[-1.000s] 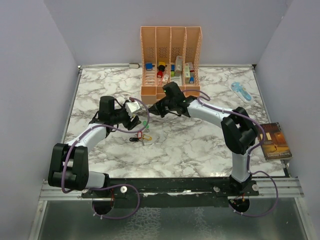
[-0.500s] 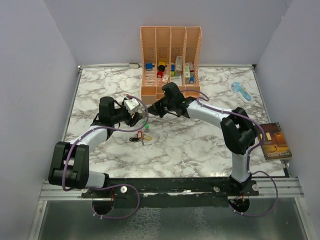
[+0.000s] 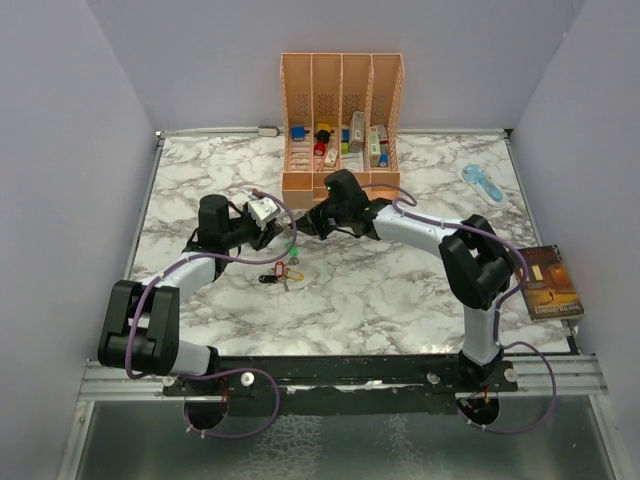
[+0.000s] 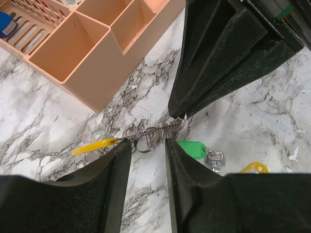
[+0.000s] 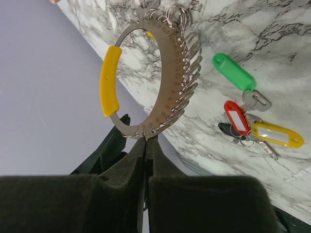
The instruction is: Put the keys on the keyring
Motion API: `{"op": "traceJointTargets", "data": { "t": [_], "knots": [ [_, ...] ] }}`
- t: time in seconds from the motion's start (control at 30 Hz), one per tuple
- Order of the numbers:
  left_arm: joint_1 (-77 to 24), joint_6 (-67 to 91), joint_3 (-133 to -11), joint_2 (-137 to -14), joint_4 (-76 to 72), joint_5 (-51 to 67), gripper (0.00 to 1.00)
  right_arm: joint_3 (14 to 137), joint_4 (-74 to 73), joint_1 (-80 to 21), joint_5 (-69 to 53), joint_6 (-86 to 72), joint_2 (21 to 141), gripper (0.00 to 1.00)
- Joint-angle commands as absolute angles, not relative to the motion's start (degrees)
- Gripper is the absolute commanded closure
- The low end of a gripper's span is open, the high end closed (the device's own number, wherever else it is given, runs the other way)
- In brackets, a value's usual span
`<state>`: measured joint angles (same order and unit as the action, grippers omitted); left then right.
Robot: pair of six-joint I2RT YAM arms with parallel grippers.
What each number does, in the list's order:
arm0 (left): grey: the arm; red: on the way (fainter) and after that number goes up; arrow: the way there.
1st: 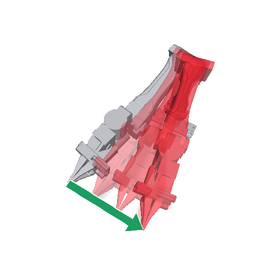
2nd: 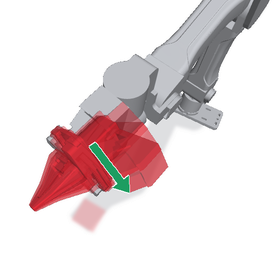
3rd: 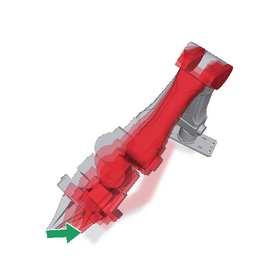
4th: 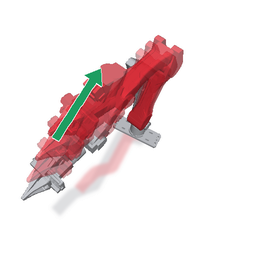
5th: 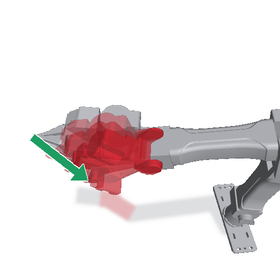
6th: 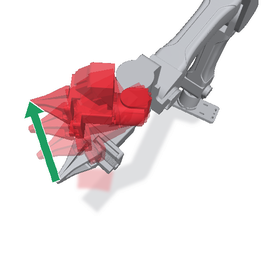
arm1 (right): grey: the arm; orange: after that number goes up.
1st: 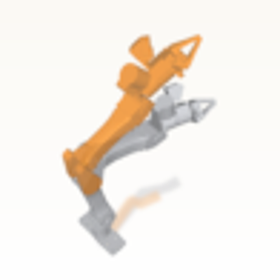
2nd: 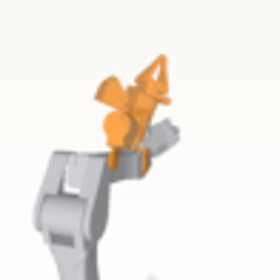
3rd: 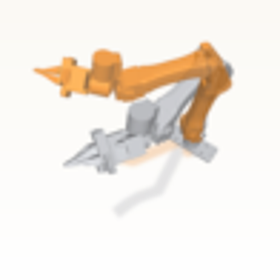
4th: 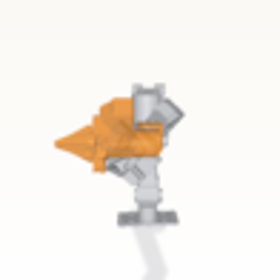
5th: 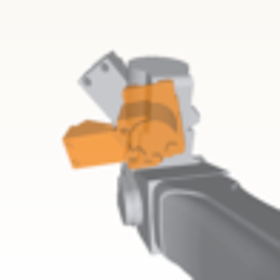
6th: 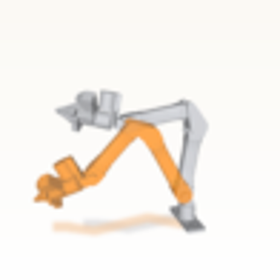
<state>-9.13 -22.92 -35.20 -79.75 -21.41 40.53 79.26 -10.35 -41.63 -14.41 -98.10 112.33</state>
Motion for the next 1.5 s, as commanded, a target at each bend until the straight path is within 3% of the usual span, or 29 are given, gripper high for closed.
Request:
{"op": "traceJointTargets", "data": {
  "t": [0.0,0.37,0.6,1.0,1.2,1.47],
  "knots": [
    [-9.32,-23.69,-35.37,-79.96,-21.71,41.08,0.65,78.36,-8.0,-42.1,-15.55,-98.35,111.36,0.99],
    [-9.39,-23.34,-35.16,-80.71,-22.09,42.91,0.75,78.61,-7.23,-42.1,-15.91,-98.62,111.76,0.99],
    [-9.4,-23.04,-35.48,-81.1,-22.34,43.42,0.99,77.81,-6.71,-42.1,-15.89,-98.73,111.44,0.99],
    [-9.32,-23.08,-36.88,-80.39,-20.31,43.6,1.0,75.99,-5.22,-42.1,-16.93,-97.23,111.7,0.99],
    [-9.32,-24.76,-42.71,-80.33,-13.64,46.12,1.0,69.42,8.53,-42.1,-18.6,-92.53,110.68,0.99],
    [-9.32,-22.96,-47.47,-80.17,-9.12,50.7,1.0,67.53,12.92,-41.31,-17.51,-78.3,105.63,0.71]
  ]
}}
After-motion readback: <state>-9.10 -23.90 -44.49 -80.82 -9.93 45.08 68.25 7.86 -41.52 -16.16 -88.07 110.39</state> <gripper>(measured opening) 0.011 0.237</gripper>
